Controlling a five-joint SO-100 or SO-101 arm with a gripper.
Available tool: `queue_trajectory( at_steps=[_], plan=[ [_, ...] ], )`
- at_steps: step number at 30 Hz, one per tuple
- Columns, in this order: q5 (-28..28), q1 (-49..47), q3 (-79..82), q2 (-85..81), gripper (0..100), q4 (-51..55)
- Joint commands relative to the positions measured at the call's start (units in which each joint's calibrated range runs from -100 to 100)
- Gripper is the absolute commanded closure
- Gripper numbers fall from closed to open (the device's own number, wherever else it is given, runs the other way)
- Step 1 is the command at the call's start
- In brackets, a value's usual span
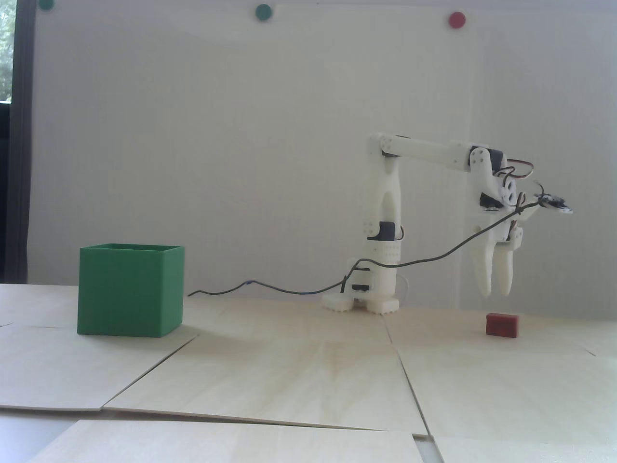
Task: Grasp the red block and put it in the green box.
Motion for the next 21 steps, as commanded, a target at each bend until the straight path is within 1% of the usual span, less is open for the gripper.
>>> queue_trajectory(
  at_steps=[1,4,15,21],
  plan=[
    [0.00,0.05,-0.25,-4.30,78,0.15],
    [0.20,2.38,-0.16,-4.30,78,0.23],
    [0.31,3.51,-0.16,-4.14,78,0.23],
    [0.36,5.68,-0.96,0.28,78,0.15]
  ],
)
